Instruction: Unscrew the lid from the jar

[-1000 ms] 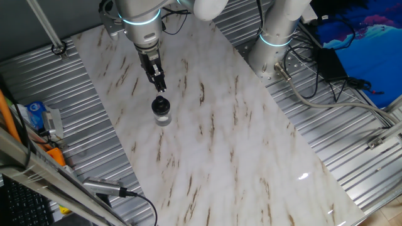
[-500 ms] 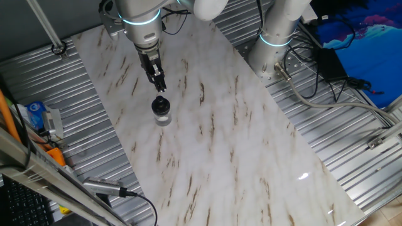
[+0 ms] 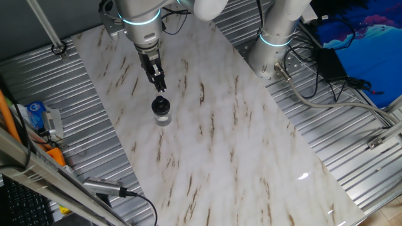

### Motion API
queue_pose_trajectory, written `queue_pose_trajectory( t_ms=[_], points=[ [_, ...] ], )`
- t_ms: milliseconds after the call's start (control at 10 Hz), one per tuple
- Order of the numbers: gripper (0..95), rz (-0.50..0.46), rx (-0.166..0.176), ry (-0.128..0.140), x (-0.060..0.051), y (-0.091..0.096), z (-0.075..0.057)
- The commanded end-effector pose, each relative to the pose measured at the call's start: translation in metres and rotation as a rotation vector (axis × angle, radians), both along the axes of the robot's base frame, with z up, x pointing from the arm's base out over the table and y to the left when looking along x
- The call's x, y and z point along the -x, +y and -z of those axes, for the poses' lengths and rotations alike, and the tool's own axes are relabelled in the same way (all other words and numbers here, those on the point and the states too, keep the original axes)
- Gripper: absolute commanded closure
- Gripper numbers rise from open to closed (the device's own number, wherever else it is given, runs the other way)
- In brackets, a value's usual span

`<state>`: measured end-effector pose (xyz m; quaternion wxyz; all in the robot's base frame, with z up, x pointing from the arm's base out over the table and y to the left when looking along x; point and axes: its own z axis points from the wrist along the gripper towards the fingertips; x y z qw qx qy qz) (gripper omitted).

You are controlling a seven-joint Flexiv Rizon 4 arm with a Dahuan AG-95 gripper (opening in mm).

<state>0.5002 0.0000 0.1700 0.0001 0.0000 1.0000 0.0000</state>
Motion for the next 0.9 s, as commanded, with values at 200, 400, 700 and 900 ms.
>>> queue_pose_trajectory(
  t_ms=[200, 400, 700, 900],
  points=[
    [95.0, -0.012, -0.012, -0.021, 0.0002, 0.0000, 0.0000],
    [95.0, -0.056, -0.010, -0.020, 0.0002, 0.0000, 0.0000],
    [95.0, -0.058, -0.010, -0.020, 0.0002, 0.0000, 0.0000],
    [95.0, -0.068, -0.010, -0.020, 0.0002, 0.0000, 0.0000]
  ],
)
